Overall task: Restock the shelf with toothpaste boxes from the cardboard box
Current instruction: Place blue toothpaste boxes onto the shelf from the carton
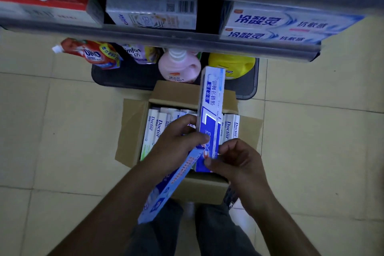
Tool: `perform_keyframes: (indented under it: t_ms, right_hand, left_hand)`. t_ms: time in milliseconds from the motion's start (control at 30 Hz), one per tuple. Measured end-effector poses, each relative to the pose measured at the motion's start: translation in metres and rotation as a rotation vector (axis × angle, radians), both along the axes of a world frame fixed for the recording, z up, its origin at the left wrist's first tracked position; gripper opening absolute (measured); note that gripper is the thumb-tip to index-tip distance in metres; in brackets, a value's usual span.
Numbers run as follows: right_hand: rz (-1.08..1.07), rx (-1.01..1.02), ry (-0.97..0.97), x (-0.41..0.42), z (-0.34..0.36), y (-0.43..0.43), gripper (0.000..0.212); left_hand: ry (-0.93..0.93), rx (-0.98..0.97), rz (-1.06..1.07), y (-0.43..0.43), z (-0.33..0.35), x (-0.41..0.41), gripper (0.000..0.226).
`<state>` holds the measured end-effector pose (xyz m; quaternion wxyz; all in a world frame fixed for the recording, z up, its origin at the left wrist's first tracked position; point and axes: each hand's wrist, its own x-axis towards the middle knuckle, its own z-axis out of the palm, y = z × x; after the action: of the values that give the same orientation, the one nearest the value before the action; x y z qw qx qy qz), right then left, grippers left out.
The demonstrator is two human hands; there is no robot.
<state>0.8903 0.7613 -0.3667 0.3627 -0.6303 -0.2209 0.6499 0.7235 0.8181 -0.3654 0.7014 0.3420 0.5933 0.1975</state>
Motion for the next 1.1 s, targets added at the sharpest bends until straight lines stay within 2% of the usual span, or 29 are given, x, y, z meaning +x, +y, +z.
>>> perform_keyframes:
  t_ms: [100,167,267,333,400,467,633,767,867,967,1100]
  right_hand:
    - [-0.006,0.061,-0.105,0.028,0.009,0.022,0.045]
    - [-0.027,0.143,-0.135,0.049,0.015,0.04,0.044]
    - [0.043,0.264,-0.089,0.074,0.023,0.064,0.049]
    - [0.053,0.342,-0.043,0.083,0.025,0.075,0.045]
    - [-0.007,0.428,0.01,0.088,0.024,0.086,0.038]
    - [-0.079,0.508,0.034,0.091,0.019,0.095,0.033]
    - [-0.27,0.677,0.118,0.094,0.0,0.116,0.027]
    - [-0.346,0.788,0.146,0.089,-0.008,0.129,0.031]
    - [-0.394,0.866,0.155,0.085,-0.011,0.138,0.034]
    - [-0.434,0.96,0.161,0.082,-0.013,0.14,0.027]
    - [-0.481,1.019,0.139,0.079,-0.013,0.134,0.022]
  left_hand:
    - [-0.043,0.041,-0.063,0.002,0.01,-0.001,0.022]
    - [-0.043,0.08,-0.185,0.003,0.017,-0.003,0.026]
    - [-0.06,0.084,-0.352,0.007,0.025,-0.002,0.03]
    - [-0.066,0.114,-0.398,0.011,0.027,0.0,0.031]
    - [-0.051,0.176,-0.305,0.02,0.023,0.002,0.033]
    - [-0.052,0.249,-0.111,0.03,0.015,-0.002,0.036]
    - [-0.03,0.531,0.227,0.051,-0.011,-0.017,0.012]
    - [-0.053,0.636,0.391,0.06,-0.025,-0.011,0.03]
    - [-0.164,0.719,0.537,0.069,-0.028,-0.002,0.022]
    - [-0.215,0.766,0.602,0.071,-0.027,0.006,0.033]
    - [-0.223,0.827,0.687,0.069,-0.028,0.017,0.013]
